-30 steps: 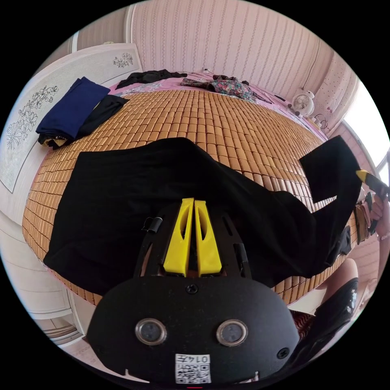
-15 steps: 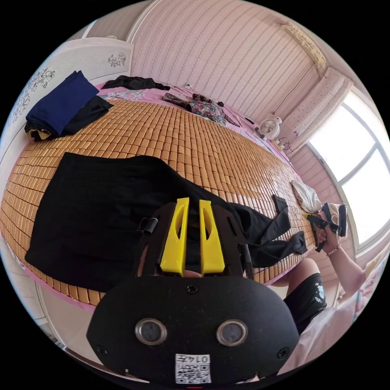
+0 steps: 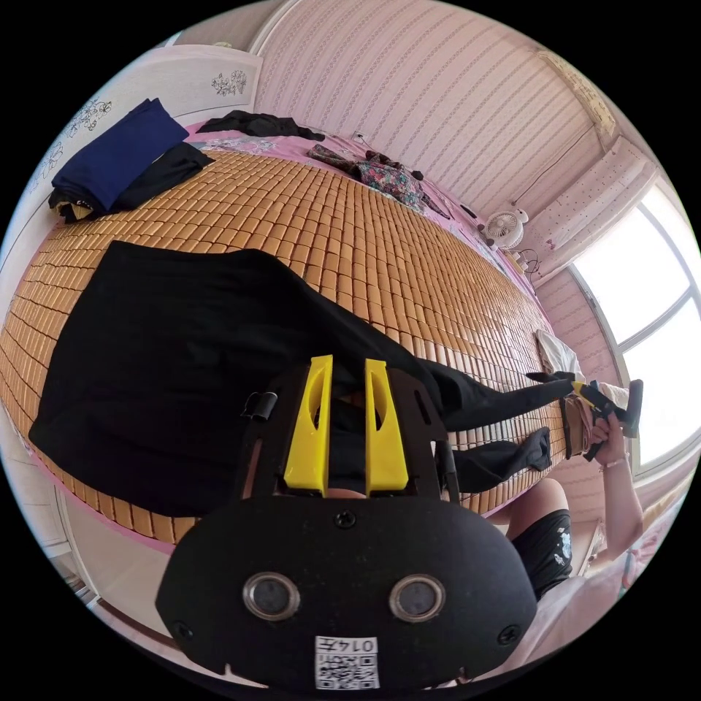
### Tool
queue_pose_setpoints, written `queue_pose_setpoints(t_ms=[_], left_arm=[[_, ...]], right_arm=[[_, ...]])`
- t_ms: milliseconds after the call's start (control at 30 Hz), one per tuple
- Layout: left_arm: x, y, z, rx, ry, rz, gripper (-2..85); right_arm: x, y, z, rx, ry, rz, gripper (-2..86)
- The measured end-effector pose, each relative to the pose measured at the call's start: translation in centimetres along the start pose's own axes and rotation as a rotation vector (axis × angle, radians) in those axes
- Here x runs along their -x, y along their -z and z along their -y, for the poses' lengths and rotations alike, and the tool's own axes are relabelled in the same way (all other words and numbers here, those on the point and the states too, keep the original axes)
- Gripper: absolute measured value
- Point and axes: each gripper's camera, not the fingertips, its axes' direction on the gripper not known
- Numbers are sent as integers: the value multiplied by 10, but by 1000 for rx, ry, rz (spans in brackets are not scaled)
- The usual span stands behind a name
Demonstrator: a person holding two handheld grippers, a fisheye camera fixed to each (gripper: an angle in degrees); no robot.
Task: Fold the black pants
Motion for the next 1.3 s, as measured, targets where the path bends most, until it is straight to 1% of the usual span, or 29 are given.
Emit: queue_pose_setpoints(t_ms=[67,167,233,300,400,533,633,700,733,800,833,867,900,933,967,1000,1033,1067,1133,1167,1200,1233,1300], left_arm=[[10,4,5,-5,20,14,64],[23,9,14,-11,64,15,60],[28,12,17,-14,84,8,60],[31,13,23,6,73,26,59],[33,13,31,14,55,70,58],[36,4,43,32,43,118,58],[37,-13,53,80,30,165,58],[36,-28,57,138,24,192,57],[35,-28,57,120,14,206,57],[31,-30,58,116,1,234,55],[30,-31,58,114,-2,237,54],[29,-31,59,109,-5,241,52],[28,-31,60,107,0,241,50],[29,-31,61,109,4,238,49],[30,-30,64,115,17,226,48],[30,-28,66,114,22,204,46],[31,-26,67,110,24,189,45],[32,-21,69,91,28,159,43],[32,-14,74,58,27,131,45],[33,-10,79,44,22,122,47],[33,-8,84,36,19,128,49],[34,-8,87,32,17,134,50],[35,-13,99,28,11,157,53]], right_arm=[[-3,20,18,-18,-52,-21,21],[-4,21,50,-59,-72,-169,34],[-9,0,66,-12,-77,-218,45],[-11,-16,67,-8,-55,-261,52],[-22,-52,64,74,-37,-402,59],[-49,-94,66,189,-65,-418,69],[-57,-113,78,197,-54,-487,65],[-65,-122,83,222,-60,-473,54],[-64,-119,86,214,-38,-467,46],[-63,-119,94,302,-26,-419,35],[-59,-110,99,336,-3,-345,28],[-55,-101,101,320,17,-306,24],[-43,-74,104,239,62,-270,16],[-34,-48,107,203,89,-271,22],[-31,-39,109,219,100,-270,24],[-30,-25,110,277,112,-268,30],[-36,-18,108,347,108,-290,35],[-41,-17,106,376,102,-315,38],[-65,-14,95,391,51,-502,48],[-70,-15,93,403,39,-507,51],[-78,-16,91,410,11,-463,56],[-81,-19,89,384,-12,-388,60],[-82,-29,87,327,-41,-310,66]])
